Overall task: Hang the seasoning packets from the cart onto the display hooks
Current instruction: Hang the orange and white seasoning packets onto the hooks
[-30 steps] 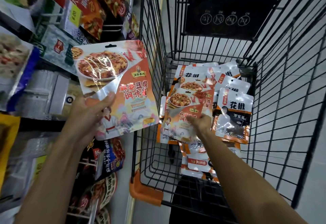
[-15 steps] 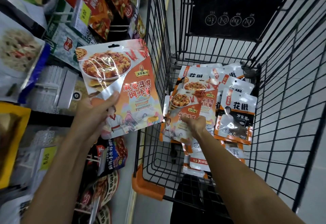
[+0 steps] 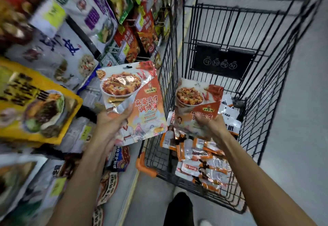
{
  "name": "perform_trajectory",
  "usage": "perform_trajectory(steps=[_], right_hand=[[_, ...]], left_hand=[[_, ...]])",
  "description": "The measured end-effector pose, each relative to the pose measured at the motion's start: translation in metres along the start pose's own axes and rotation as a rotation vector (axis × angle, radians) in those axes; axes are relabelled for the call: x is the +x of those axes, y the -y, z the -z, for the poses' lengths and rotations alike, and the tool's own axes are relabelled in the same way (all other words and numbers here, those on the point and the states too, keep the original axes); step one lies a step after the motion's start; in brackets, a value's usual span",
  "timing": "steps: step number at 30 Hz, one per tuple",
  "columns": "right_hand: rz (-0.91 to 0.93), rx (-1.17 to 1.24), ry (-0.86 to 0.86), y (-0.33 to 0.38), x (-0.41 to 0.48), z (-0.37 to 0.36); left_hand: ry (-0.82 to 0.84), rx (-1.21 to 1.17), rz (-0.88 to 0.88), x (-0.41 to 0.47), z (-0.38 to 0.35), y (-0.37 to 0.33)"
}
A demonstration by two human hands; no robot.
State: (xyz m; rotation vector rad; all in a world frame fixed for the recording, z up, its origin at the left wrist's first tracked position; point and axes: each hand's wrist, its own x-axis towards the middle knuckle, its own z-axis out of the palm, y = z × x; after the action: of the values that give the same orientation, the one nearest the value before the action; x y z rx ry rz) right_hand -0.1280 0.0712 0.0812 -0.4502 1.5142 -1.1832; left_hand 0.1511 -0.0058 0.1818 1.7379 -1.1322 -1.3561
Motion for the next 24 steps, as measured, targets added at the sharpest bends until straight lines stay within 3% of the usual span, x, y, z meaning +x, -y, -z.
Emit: perform_trajectory(steps=[4, 10, 24], right_hand=[[0.138, -0.091, 0.143, 0.042, -0.047, -0.001], [0.333, -0.106, 0.405, 0.1, -0.125, -0.029], [0.568, -0.144, 0.994, 0.154, -0.332, -0.194]], left_hand=[[-0.089, -0.083, -0.042, -0.06, 0.022, -0.004], [-0.299, -0.177, -0.253, -0.172, 0.071, -0.019], [-0.833, -0.19, -0.478, -0.431, 0.261, -0.003]])
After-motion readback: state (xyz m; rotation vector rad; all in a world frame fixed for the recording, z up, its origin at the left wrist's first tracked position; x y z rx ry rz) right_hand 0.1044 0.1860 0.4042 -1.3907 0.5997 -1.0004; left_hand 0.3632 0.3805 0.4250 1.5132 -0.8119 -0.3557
